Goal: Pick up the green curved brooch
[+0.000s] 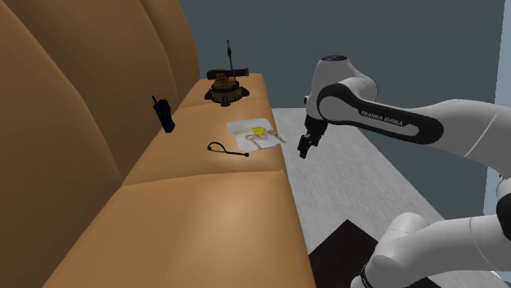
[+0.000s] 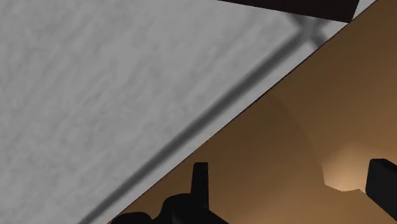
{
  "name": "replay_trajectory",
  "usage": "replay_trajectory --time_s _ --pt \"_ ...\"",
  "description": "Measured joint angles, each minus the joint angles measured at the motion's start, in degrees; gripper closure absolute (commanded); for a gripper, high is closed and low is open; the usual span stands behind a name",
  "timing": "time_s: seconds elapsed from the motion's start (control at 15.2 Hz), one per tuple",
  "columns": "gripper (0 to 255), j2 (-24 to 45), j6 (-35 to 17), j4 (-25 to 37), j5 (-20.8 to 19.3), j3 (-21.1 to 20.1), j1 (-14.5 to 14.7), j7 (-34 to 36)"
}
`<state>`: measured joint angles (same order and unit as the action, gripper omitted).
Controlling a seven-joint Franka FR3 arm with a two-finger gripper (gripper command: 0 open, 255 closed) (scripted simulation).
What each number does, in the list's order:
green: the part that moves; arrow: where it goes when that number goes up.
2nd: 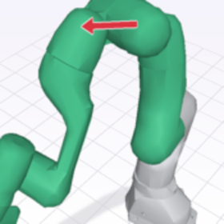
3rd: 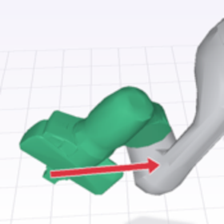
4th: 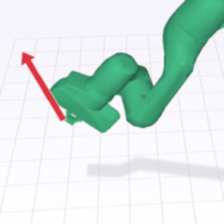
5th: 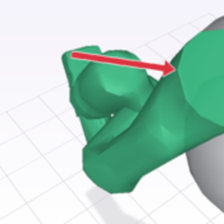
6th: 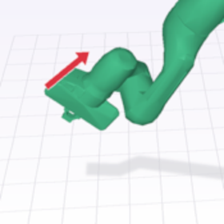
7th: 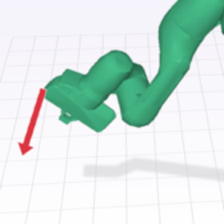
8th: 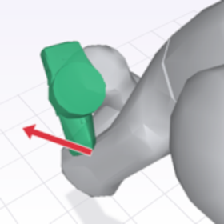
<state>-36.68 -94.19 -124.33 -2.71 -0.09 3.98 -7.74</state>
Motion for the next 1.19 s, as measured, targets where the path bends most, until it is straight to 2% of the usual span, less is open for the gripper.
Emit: replay_trajectory --time_s 0.53,1.19 --pt "0 14.0 -5.2 10.6 0.8 -3.1 3.1 -1.7" --pt "0 32.5 -6.4 30.1 -0.7 -7.9 6.7 -3.0"
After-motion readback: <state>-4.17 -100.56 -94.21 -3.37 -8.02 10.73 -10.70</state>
